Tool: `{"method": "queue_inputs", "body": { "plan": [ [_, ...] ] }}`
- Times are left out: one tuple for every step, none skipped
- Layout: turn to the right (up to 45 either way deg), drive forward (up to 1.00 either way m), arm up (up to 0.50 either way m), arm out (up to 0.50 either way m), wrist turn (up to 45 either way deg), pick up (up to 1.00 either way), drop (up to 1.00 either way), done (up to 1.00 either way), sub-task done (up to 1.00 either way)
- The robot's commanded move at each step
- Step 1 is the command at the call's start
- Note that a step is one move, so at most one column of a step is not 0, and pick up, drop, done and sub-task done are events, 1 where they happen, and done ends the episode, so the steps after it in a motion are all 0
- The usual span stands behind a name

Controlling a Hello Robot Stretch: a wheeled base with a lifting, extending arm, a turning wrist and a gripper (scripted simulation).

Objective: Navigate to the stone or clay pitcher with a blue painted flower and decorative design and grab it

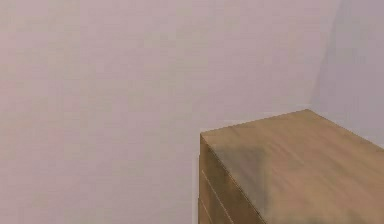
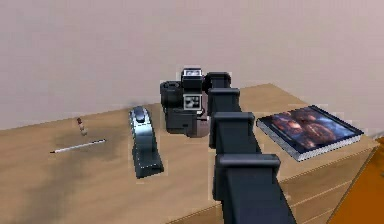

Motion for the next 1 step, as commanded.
{"method": "queue_inputs", "body": {
  "plan": [
    [0.0,0.00,0.00,0.00,0.0,0.00,0.00,1.00,0.00]
  ]
}}
